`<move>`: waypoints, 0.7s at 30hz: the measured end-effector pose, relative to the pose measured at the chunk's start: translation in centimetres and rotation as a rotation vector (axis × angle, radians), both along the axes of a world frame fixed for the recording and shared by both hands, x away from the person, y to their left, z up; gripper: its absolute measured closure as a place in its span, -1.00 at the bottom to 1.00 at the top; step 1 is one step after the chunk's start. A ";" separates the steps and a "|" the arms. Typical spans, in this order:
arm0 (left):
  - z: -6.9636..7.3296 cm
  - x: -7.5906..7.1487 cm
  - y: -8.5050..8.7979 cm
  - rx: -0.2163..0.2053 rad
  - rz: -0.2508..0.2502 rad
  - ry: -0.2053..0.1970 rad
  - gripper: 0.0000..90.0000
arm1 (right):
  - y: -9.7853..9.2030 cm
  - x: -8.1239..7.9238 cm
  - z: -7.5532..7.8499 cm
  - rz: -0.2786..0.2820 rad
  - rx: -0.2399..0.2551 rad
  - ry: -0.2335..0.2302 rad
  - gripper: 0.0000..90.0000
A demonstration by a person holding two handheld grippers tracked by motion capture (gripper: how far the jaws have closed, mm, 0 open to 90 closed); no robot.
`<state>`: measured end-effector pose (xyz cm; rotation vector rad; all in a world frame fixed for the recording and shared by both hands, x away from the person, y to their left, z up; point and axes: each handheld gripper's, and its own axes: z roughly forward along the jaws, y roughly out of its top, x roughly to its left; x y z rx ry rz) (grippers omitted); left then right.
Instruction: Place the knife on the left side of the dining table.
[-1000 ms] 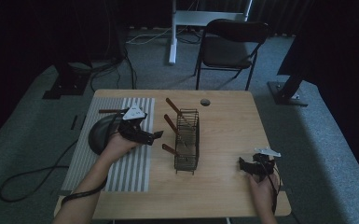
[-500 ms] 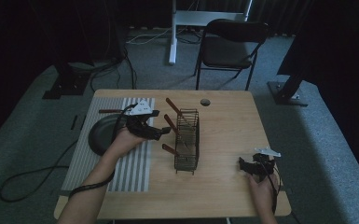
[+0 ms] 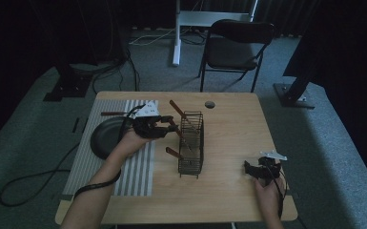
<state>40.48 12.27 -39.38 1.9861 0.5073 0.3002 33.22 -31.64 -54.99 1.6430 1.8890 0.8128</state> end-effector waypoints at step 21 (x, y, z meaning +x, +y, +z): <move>0.8 -1.6 -0.8 -0.071 -0.085 0.044 0.67 | 0.0 0.0 0.0 0.001 -0.001 -0.003 -0.74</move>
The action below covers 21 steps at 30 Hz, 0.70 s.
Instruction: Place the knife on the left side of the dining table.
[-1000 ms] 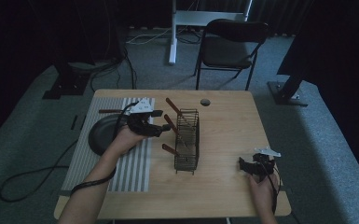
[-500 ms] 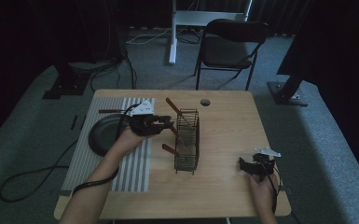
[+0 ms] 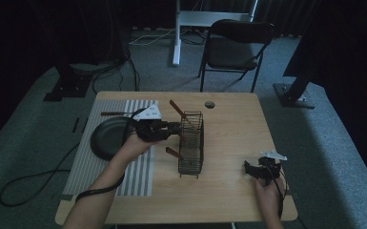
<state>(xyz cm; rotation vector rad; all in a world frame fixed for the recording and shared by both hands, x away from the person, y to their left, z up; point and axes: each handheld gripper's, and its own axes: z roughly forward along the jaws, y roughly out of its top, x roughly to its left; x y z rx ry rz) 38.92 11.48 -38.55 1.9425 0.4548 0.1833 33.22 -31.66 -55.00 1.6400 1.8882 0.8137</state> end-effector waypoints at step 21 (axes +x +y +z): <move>5.0 -2.8 2.3 -0.082 -0.020 -0.069 0.67 | 0.0 0.0 0.0 -0.001 0.001 0.002 -0.74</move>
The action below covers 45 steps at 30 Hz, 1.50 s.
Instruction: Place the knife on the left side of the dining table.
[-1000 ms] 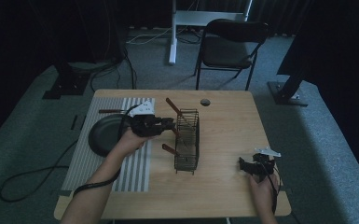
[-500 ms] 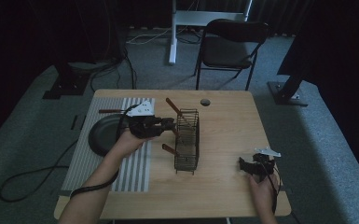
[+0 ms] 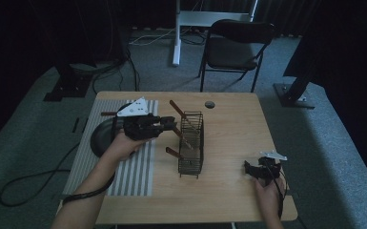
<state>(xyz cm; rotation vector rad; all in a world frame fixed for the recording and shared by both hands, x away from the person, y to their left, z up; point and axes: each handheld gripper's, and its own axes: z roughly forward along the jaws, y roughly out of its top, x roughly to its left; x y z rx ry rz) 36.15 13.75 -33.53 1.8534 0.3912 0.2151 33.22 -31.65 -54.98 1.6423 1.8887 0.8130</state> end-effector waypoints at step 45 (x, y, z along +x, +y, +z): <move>-4.2 -5.1 13.3 -0.016 0.223 0.063 0.67 | 0.0 0.0 0.0 0.000 0.000 0.000 -0.74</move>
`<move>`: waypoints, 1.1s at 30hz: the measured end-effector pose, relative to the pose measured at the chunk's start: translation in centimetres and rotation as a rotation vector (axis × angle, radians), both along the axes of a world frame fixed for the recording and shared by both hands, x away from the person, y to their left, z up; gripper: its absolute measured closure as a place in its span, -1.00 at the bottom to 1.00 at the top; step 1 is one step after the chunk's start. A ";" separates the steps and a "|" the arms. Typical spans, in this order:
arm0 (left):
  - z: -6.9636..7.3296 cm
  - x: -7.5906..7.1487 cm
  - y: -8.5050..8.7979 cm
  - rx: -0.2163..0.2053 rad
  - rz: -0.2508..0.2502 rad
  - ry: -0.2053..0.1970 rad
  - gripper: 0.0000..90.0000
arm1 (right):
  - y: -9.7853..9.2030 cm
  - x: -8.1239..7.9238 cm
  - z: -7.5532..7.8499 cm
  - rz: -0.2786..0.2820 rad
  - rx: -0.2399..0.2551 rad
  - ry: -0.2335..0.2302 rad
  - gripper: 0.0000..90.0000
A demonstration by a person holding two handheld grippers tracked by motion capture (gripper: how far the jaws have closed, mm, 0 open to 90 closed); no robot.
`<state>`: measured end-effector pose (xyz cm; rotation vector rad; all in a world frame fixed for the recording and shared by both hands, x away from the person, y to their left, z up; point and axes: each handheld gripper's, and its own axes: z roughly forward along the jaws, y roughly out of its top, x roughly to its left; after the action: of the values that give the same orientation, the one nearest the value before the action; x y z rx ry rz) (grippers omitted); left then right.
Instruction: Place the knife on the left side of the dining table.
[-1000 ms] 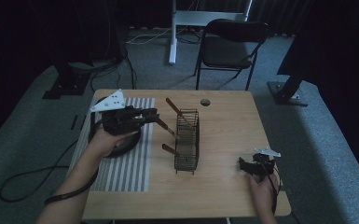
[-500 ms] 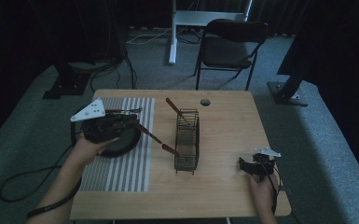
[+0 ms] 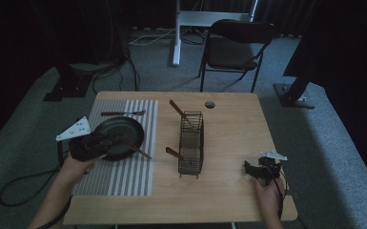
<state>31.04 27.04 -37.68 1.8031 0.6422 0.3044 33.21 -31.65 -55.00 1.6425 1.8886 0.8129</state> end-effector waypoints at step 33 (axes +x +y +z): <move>-8.3 -2.8 7.4 -0.152 0.133 0.221 0.63 | 0.0 0.0 0.0 -0.001 0.001 0.000 -0.74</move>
<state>28.20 34.43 -45.98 1.6645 0.9190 0.1413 33.21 -31.63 -54.99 1.6439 1.8882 0.8131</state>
